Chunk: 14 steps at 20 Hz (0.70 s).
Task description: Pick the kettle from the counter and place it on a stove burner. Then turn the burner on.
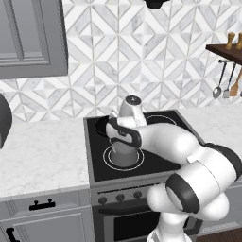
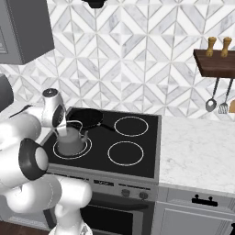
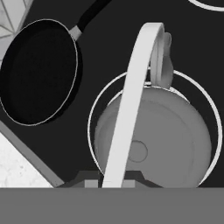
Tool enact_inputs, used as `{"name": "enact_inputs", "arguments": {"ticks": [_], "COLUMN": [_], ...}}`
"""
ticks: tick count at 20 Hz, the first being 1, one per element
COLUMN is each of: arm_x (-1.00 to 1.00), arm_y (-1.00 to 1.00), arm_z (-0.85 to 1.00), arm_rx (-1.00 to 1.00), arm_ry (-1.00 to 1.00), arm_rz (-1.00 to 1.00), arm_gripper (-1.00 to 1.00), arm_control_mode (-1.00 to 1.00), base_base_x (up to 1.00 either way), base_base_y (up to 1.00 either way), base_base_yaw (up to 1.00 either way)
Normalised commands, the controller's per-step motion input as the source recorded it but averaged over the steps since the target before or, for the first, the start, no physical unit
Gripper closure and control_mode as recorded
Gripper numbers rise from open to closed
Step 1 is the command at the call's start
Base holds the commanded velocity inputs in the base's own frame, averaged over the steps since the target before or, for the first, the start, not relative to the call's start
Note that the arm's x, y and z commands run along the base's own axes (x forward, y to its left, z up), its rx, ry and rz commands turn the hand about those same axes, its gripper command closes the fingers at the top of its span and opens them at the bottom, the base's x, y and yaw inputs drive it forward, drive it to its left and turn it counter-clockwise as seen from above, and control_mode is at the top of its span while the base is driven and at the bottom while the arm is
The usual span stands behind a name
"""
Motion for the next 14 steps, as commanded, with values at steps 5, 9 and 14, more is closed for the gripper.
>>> {"name": "enact_inputs", "arguments": {"ticks": [5, 9, 14], "arm_x": [0.12, 0.22, 0.06], "arm_y": [-0.13, 0.0, 0.02], "arm_z": [0.0, 0.0, 0.0], "arm_rx": [0.0, 0.0, 0.0], "arm_ry": [0.0, -0.01, 0.01], "arm_rz": [0.0, -0.01, 0.0], "arm_gripper": [1.0, 1.0, 1.0], "arm_control_mode": [-1.0, -1.0, -1.0], "base_base_x": [0.0, 0.0, 0.0], "base_base_y": [0.0, 0.0, 0.0], "base_base_yaw": [0.0, 0.0, 0.0]}}
